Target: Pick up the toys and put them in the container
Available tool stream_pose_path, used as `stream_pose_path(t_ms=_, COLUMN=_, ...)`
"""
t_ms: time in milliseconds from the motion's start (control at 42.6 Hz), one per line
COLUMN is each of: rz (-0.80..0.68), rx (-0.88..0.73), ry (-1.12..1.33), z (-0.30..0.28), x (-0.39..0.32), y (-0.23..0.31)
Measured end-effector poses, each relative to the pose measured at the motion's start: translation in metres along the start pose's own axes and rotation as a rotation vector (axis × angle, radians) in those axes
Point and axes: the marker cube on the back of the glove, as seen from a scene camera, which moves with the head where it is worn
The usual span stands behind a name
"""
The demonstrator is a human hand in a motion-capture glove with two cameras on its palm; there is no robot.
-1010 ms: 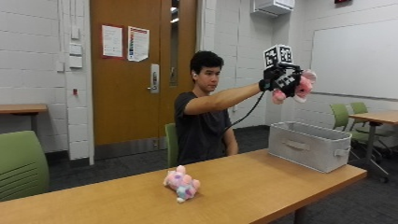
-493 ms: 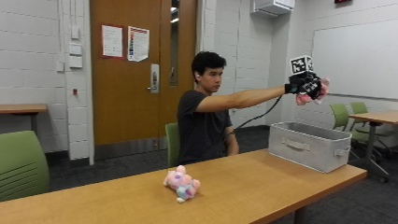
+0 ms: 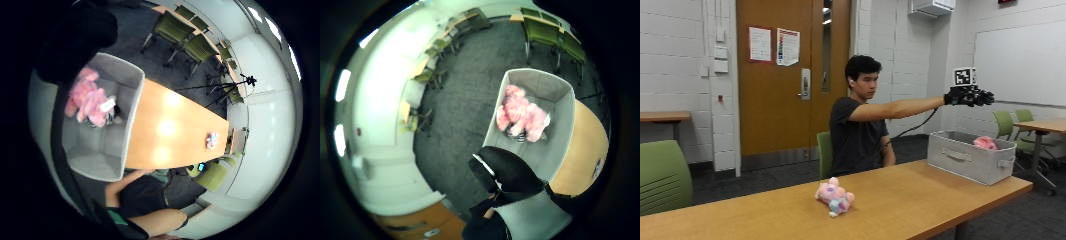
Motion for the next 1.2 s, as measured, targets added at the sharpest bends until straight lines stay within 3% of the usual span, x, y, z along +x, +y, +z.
stream_pose_path(t_ms=188, rz=-0.01, rx=0.035, ry=0.044, z=-0.003, x=0.016, y=0.017)
stream_pose_path(t_ms=258, rz=0.017, rx=0.048, ry=0.106, z=-0.008, x=-0.01, y=0.033)
stream_pose_path(t_ms=376, rz=-0.01, rx=0.052, ry=0.017, z=-0.021, x=-0.017, y=0.064)
stream_pose_path(t_ms=493, rz=0.044, rx=0.037, ry=0.049, z=-0.026, x=0.05, y=0.095)
stream_pose_path(t_ms=611, rz=0.253, rx=0.032, ry=0.161, z=-0.025, x=0.13, y=0.122)
stream_pose_path(t_ms=963, rz=0.448, rx=0.06, ry=0.161, z=-0.03, x=0.318, y=0.247)
stream_pose_path(t_ms=1198, rz=0.539, rx=0.047, ry=0.135, z=-0.012, x=0.395, y=0.308)
